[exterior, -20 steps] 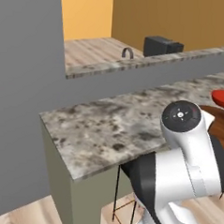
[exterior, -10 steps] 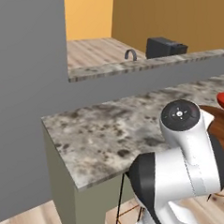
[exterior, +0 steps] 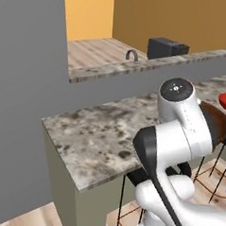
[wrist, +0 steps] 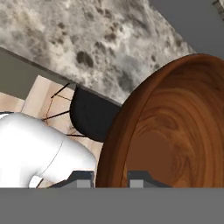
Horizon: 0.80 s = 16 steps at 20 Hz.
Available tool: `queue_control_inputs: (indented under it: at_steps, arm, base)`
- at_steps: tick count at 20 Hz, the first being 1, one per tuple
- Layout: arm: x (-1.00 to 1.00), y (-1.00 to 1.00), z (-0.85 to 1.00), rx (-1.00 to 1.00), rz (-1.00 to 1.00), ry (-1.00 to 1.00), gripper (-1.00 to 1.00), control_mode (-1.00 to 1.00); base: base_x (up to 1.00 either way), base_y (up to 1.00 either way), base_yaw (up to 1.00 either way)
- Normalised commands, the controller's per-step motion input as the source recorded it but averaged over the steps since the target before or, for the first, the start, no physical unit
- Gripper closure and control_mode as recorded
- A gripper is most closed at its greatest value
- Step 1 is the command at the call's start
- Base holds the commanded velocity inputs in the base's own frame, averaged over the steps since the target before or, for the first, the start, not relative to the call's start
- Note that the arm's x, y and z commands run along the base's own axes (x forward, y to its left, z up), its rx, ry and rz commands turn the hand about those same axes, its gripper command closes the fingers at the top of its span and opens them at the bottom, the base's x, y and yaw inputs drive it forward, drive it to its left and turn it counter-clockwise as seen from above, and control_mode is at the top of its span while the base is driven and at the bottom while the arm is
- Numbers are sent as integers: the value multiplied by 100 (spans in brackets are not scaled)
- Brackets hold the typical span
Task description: Pick up the bowls from the cabinet and place each bowl in front of a stool on the dining counter.
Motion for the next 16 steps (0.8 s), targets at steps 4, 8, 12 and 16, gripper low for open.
queue_control_inputs:
  at_steps: [4, 8, 12, 16]
  arm:
    - [100, 17, -47, 15, 0, 11, 100, -100]
    - [100, 15, -42, 12, -1, 2, 100, -100]
    - [92, 0, -47, 14, 0, -2, 100, -100]
    - [85, 0, -66, 11, 0, -2, 100, -100]
  base:
    - [0, 0, 0]
    - [0, 0, 0]
    - [0, 0, 0]
    - [0, 0, 0]
